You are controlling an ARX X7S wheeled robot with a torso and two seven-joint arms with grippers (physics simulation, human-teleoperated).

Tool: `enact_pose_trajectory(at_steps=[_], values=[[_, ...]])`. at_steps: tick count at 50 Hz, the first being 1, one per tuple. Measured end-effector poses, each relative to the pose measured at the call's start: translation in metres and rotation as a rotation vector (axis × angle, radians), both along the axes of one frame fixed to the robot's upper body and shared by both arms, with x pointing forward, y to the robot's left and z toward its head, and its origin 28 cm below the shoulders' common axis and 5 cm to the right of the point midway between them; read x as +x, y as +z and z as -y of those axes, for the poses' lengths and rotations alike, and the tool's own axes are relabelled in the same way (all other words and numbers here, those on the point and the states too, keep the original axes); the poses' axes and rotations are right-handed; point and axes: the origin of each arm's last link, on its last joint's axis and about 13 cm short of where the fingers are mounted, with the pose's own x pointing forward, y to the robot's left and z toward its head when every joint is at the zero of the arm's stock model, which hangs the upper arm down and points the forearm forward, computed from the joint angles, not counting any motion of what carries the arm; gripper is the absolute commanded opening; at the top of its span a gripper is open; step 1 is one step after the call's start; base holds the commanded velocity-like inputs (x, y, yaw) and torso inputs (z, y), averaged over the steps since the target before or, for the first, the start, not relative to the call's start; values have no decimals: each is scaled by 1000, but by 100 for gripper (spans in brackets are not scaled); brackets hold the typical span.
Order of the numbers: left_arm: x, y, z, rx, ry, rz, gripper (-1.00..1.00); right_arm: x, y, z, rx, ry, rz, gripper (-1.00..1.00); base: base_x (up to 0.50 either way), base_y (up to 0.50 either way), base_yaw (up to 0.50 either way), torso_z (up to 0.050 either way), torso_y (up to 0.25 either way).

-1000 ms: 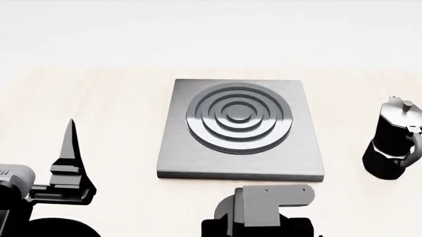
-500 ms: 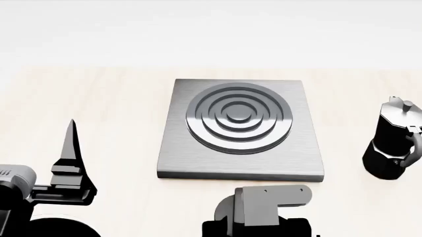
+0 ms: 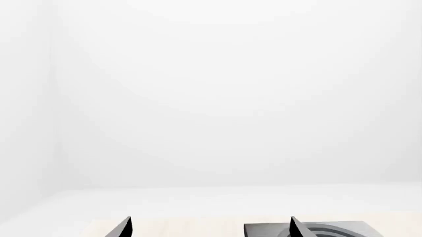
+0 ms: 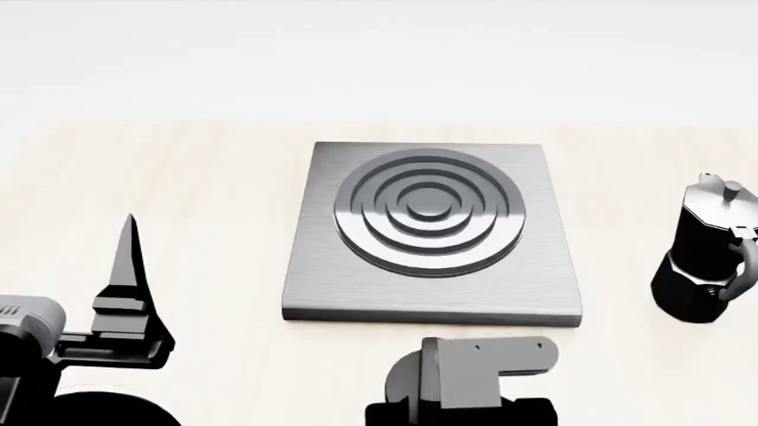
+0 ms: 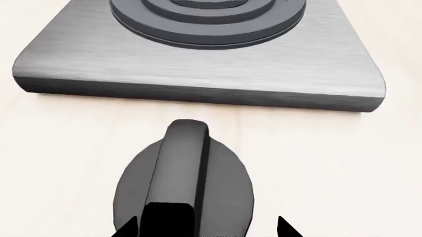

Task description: Turn on the stove.

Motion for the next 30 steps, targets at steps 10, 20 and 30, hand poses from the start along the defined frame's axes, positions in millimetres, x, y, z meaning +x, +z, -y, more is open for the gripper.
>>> enact_pose_trajectory(at_steps=[10, 20, 30], values=[[0, 0, 0, 0, 0, 0, 100, 0, -2, 1, 4, -8, -9, 100, 0, 0, 0, 0, 0], [-1, 0, 0, 0, 0, 0, 100, -2, -2, 2, -1, -26, -8, 100, 0, 0, 0, 0, 0], [-1, 0, 0, 0, 0, -1, 100, -6, -2, 6, -15, -55, -5, 100, 0, 0, 0, 0, 0]])
